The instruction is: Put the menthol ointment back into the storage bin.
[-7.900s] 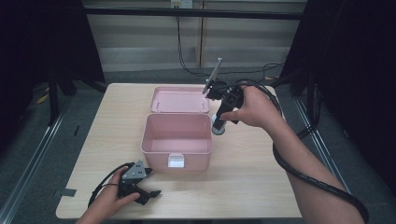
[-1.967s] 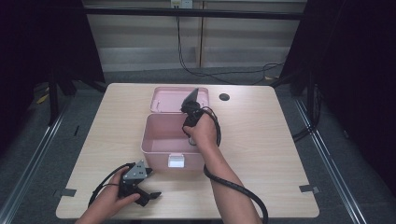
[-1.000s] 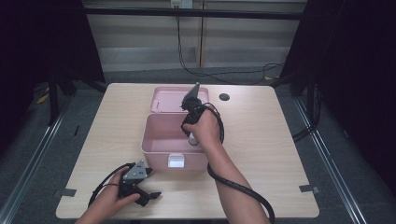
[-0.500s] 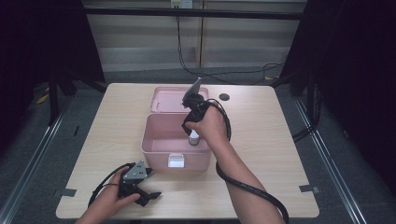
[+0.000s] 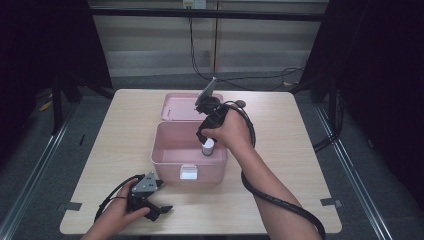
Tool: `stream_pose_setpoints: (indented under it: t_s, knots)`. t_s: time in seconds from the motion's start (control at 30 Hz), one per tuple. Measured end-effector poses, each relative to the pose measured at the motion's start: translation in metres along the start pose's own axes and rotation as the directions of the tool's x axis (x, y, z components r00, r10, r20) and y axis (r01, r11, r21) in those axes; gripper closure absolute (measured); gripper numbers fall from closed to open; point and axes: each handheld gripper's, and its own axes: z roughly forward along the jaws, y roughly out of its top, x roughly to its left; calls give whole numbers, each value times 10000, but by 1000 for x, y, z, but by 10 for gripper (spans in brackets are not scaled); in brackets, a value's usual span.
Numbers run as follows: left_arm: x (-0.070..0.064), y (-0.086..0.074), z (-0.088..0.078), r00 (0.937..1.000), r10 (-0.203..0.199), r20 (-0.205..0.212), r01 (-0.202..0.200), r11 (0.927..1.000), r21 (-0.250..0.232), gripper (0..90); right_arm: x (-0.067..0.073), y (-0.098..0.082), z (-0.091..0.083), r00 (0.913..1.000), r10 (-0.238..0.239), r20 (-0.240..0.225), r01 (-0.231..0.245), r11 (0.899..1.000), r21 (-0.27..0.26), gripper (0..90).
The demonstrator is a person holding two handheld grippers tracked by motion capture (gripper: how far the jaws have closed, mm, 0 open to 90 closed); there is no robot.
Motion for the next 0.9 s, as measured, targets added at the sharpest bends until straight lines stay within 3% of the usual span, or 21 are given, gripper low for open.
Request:
stream_pose_setpoints:
  t_s: [0.6,0.9]
  knots:
    - [0,0,0,10000,-10,-3,10,10000,-21,88,-21,-27,-25,9978,-566,-349,551,9975,-438,210]
    - [0,0,0,10000,-8,-5,8,10000,-19,88,-31,-43,-36,9945,-1036,-124,1033,9943,-273,183]
